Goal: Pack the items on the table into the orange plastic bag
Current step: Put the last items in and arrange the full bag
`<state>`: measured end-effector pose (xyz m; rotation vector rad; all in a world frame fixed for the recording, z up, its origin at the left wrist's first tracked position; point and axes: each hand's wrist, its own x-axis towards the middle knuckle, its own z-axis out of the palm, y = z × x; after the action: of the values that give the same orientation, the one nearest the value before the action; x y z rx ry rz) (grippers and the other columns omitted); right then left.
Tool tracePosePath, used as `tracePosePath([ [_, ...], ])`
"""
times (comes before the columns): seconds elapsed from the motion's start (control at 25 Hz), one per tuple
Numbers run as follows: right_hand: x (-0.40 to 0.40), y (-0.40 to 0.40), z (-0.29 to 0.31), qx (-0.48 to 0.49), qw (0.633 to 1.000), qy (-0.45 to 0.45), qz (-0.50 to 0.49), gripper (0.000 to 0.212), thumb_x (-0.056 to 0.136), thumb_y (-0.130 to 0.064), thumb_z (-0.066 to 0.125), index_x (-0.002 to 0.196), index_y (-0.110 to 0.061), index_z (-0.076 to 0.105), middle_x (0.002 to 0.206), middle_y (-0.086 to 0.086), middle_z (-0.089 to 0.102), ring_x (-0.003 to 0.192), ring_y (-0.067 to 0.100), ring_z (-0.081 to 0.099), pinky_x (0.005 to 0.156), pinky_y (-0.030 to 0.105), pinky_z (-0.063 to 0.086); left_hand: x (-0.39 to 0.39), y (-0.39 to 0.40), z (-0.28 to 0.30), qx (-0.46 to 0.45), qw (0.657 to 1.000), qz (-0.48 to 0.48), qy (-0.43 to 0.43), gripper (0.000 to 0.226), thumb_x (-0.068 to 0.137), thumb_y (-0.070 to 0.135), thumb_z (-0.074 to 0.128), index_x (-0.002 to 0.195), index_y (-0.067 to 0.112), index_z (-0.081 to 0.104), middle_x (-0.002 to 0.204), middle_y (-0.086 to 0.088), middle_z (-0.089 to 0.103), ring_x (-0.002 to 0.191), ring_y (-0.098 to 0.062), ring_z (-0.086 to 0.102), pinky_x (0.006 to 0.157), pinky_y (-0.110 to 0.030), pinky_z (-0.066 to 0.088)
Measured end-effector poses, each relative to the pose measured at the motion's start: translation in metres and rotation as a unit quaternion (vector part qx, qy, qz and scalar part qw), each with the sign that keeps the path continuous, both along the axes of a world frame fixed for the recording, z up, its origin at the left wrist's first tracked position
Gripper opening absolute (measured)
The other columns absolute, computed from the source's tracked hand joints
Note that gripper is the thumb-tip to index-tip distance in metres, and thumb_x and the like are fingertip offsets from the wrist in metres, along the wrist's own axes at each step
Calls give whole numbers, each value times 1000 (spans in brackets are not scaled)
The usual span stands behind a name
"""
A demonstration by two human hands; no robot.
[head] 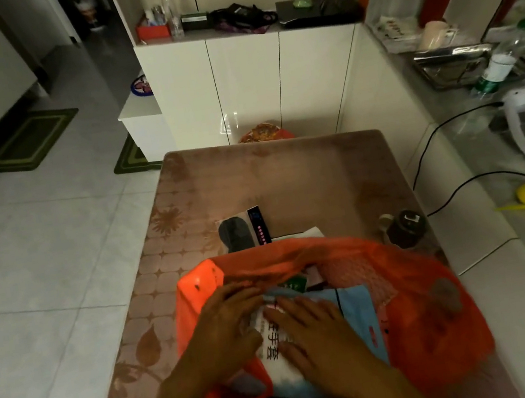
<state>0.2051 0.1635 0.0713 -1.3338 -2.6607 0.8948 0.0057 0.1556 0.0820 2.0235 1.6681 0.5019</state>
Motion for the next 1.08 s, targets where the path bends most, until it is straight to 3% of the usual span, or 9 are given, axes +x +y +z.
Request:
tracePosePath([
  [0.08, 11, 21, 24, -30, 987, 147, -60, 28, 97, -36, 47, 119, -28, 62, 119, -5, 67, 103, 2, 60, 94, 23, 46, 1, 6, -3, 18, 999, 27, 7, 55, 70, 32, 63, 124, 20, 63, 131, 4, 59, 122, -4, 34, 105, -26, 31],
  [0.16, 22, 68, 35, -3, 945, 263, -195, 13, 96, -25, 55, 96, -21, 67, 84, -8, 68, 70, 2, 62, 61, 13, 48, -2, 8, -5, 3, 999, 25, 24, 59, 73, 30, 70, 130, 27, 56, 140, 12, 44, 125, -4, 29, 109, -31, 32],
  [0.28, 34, 162, 9, 31, 926, 176, -332, 7, 95, -19, 55, 96, -22, 61, 89, -8, 64, 79, 4, 60, 66, 21, 49, -4, 9, -8, -32, 999, 26, 20, 66, 70, 40, 71, 132, 37, 51, 151, 16, 17, 133, -4, 22, 110, -32, 31],
  [0.44, 50, 218, -121, -193, 900, -75, -384, 35, 91, -35, 58, 120, -16, 51, 121, 9, 55, 102, 24, 55, 81, 33, 41, 0, 11, -9, -110, 992, 42, 45, 67, 71, 56, 60, 134, 52, 37, 151, 29, -4, 133, -3, 13, 115, -37, 22],
  [0.56, 59, 209, -177, -207, 892, -71, -395, 34, 92, -38, 52, 118, -15, 56, 122, 13, 59, 106, 29, 58, 92, 40, 46, -2, 12, -11, -132, 989, 44, 48, 67, 76, 49, 63, 137, 50, 34, 147, 33, -4, 133, -1, 6, 116, -36, 16],
  [0.76, 62, 202, -145, -174, 929, -27, -326, 18, 91, -31, 59, 96, -13, 63, 91, 7, 65, 80, 19, 62, 71, 31, 52, -5, 15, -10, -147, 988, 24, 50, 74, 63, 64, 43, 135, 54, 26, 141, 38, -5, 128, 3, 12, 111, -26, 16],
  [0.84, 61, 196, -126, -184, 932, 69, -304, 18, 88, -26, 66, 101, -15, 62, 94, 5, 66, 80, 16, 63, 65, 28, 51, -5, 13, -9, -129, 990, 28, 54, 72, 66, 63, 42, 135, 52, 29, 141, 36, 2, 125, 2, 16, 109, -26, 20],
  [0.96, 68, 192, -79, -119, 905, 196, -357, 26, 90, -18, 63, 115, -14, 58, 107, 7, 65, 88, 18, 65, 63, 30, 55, -8, 12, -3, -57, 993, 35, 95, 62, 66, 46, 60, 128, 42, 53, 143, 16, 42, 117, -16, 42, 97, -46, 43],
  [1.08, 83, 185, -3, -47, 848, 357, -390, 18, 88, -8, 64, 99, -21, 61, 100, 2, 68, 91, 21, 68, 69, 38, 61, -9, 16, -2, -6, 975, 39, 219, 69, 54, 30, 84, 120, 26, 63, 129, -5, 63, 115, -37, 56, 86, -64, 46],
])
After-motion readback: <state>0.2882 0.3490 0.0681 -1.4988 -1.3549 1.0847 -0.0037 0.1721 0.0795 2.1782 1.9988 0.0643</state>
